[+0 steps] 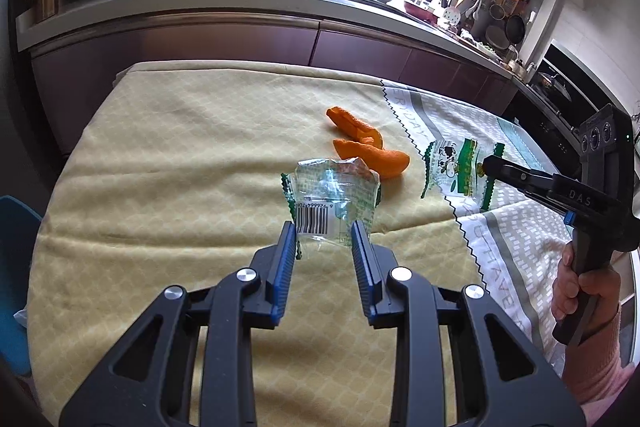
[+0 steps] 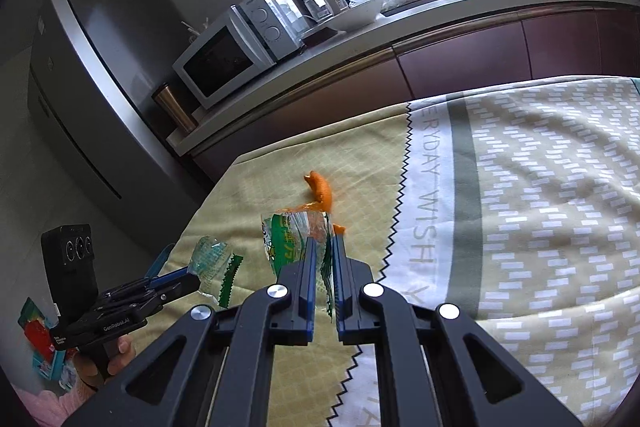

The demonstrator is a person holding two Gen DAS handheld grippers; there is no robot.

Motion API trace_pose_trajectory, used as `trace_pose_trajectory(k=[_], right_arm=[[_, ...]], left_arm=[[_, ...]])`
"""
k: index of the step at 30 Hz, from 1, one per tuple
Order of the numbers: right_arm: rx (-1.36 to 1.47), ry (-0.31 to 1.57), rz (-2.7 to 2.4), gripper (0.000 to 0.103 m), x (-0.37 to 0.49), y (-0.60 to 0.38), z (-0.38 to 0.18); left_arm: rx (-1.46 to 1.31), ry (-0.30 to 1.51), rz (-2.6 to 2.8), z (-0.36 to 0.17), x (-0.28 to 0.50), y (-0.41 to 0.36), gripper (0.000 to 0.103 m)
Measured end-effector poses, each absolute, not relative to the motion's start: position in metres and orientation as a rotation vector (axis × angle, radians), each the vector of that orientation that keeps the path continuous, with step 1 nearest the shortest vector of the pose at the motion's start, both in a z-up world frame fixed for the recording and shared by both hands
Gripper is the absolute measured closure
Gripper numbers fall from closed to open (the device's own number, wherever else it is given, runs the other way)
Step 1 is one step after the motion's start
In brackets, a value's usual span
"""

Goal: Collect trash
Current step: 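Close the left tool on the clear wrapper while the right tool grasps the green wrapper, then lift both wrappers and carry them over the teal bin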

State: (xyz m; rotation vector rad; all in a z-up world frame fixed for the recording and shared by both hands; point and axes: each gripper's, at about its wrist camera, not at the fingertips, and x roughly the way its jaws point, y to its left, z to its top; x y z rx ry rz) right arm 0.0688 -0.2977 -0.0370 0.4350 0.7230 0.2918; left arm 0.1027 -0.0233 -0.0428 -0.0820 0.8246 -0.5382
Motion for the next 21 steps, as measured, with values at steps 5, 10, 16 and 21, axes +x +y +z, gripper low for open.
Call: trace_pose_trajectory(k=[5,10,16,21], right_arm=[[0.428,0.738,0.349,0.096,0.076,-0.274,-0.038],[0.421,0.751,0.399,0.096,0.083,-0.253,-0.040],[0.413,0.763,0.437,0.096,0.088,-0.233,-0.042],[0.403,0.771,0.463,0.096,0.092,-0.221,-0.042]], left_arm=[[-0.082,0.813,-0.508,-0.040,0.097,-0.009,0.074],[-0.083,0.794,-0.475,-0.036,0.091,0.006,0.074],[-0.086,0.778,-0.445,-0.034,0.084,0.021,0.074],[-0.101,0.774,-0.425,-0.033,0.081,0.034,0.074]])
